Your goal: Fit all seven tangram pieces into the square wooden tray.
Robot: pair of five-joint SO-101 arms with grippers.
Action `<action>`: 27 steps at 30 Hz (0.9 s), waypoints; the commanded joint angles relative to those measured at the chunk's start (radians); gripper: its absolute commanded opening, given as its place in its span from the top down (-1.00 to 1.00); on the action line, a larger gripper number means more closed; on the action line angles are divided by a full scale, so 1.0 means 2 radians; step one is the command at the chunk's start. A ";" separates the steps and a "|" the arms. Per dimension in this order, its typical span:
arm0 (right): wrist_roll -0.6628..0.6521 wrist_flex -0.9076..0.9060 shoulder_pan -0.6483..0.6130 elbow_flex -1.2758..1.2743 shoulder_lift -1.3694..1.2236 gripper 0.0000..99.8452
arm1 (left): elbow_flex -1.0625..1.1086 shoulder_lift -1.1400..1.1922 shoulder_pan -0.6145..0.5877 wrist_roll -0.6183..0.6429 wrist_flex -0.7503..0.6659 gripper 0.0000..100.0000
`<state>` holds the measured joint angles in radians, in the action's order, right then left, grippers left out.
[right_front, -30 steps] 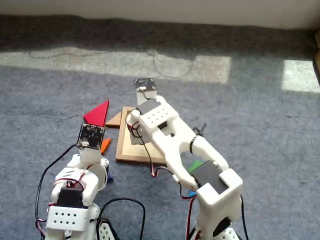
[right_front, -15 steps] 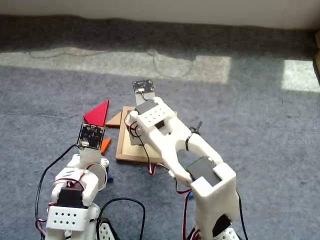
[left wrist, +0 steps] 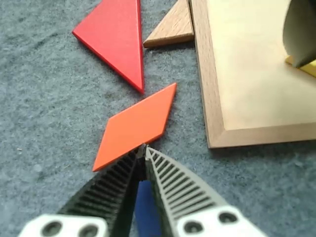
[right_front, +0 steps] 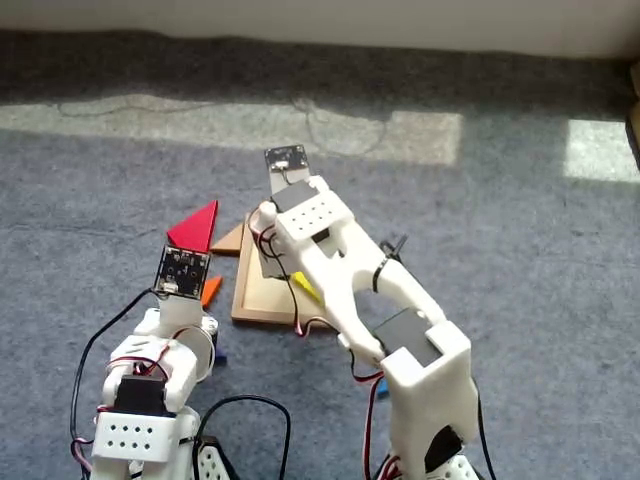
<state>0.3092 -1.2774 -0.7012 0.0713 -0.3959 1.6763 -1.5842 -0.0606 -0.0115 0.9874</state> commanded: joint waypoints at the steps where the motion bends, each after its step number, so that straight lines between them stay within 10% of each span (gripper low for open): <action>1: -0.044 -0.003 0.012 0.023 0.016 0.31 | 0.013 -0.004 -0.005 0.003 0.003 0.99; 27: -0.089 -0.056 0.059 0.063 -0.031 0.31 | 0.013 -0.004 -0.005 0.003 0.003 0.99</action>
<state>0.1389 -1.3433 -0.5923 0.1343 -0.5033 1.6763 -1.5842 -0.0606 -0.0115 0.9874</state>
